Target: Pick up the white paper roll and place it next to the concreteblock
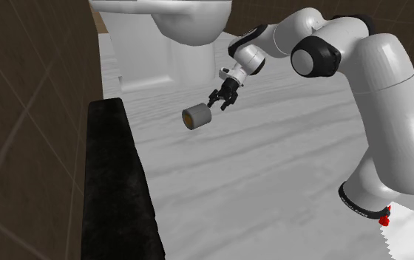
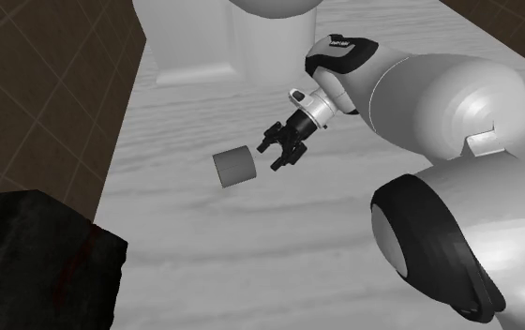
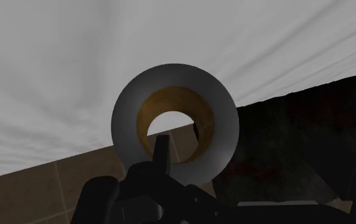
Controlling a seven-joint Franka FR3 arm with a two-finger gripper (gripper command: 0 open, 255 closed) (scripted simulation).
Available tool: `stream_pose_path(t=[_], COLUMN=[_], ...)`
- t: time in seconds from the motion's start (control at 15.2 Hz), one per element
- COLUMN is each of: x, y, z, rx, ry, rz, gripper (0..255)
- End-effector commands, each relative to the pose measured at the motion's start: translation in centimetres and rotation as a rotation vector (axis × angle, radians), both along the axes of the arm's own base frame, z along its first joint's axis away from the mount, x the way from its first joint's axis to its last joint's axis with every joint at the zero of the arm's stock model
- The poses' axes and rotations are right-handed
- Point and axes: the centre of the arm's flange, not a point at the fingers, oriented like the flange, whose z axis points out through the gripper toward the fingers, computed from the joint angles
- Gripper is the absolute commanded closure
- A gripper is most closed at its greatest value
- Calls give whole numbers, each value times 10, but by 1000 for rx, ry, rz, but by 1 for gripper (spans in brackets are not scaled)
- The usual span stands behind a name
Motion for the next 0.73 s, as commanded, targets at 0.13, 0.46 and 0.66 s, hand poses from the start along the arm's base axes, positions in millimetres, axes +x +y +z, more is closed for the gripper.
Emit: stream_pose_path(t=[0.13,0.46,0.66], x=[2,-2,-2], y=[21,37,37], z=[-12,-21,-21], rx=[18,18,18], ry=[-6,-6,-6], rz=[18,18,18], gripper=[0,0,0])
